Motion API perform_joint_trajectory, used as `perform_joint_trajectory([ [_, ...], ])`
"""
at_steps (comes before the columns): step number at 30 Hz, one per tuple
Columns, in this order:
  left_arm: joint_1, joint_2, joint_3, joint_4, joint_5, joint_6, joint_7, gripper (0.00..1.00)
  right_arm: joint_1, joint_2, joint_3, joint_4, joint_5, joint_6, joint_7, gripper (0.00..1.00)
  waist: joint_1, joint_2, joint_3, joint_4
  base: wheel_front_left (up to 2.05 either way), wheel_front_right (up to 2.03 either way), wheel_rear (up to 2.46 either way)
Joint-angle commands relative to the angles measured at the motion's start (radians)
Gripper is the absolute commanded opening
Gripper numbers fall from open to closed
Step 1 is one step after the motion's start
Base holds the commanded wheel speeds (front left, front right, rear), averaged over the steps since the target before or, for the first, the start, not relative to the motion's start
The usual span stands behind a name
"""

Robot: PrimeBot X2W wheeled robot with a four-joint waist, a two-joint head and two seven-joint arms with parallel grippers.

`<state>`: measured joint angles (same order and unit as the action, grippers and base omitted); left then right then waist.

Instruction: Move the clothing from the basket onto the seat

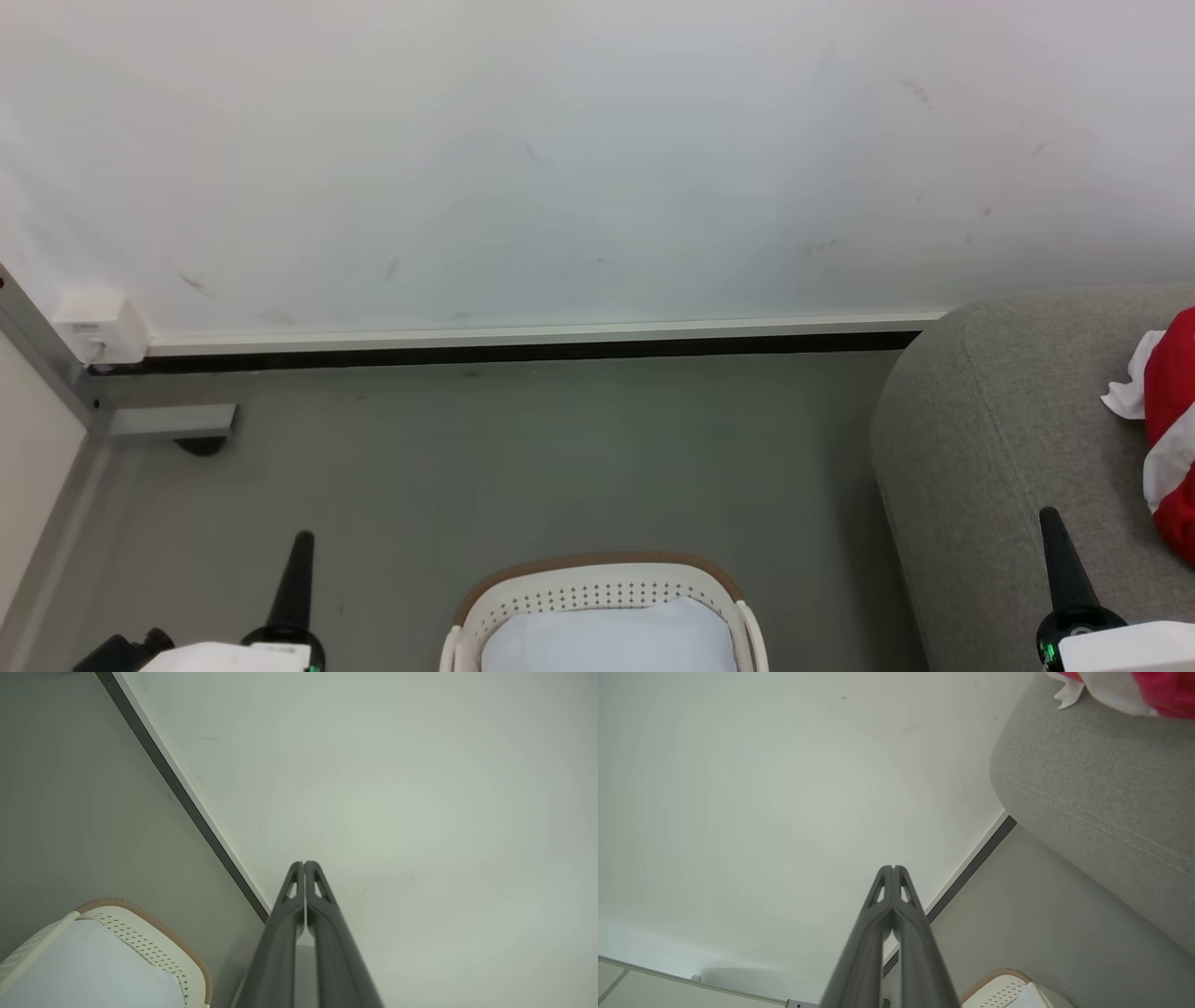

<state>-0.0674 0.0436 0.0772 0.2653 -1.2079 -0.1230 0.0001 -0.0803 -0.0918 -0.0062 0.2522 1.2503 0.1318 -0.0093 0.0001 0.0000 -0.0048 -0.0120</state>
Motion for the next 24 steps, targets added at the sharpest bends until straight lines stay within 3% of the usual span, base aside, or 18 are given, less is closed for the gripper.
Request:
perform_joint_trajectory([
  [1, -0.021, 0.008, 0.006, -0.011, -0.029, -0.004, 0.011, 0.0, -0.022, 0.001, -0.011, -0.013, 0.027, -0.001, 0.008, 0.0, -0.0001, 0.0, 0.0, 0.0, 0.0, 0.0, 0.0],
  [24, -0.034, 0.009, 0.023, -0.016, -0.218, -0.008, 0.063, 0.0, -0.027, 0.016, -0.056, -0.012, 0.197, -0.002, 0.061, 0.0, -0.0001, 0.0, 0.004, 0.006, 0.0, 0.0, 0.0],
])
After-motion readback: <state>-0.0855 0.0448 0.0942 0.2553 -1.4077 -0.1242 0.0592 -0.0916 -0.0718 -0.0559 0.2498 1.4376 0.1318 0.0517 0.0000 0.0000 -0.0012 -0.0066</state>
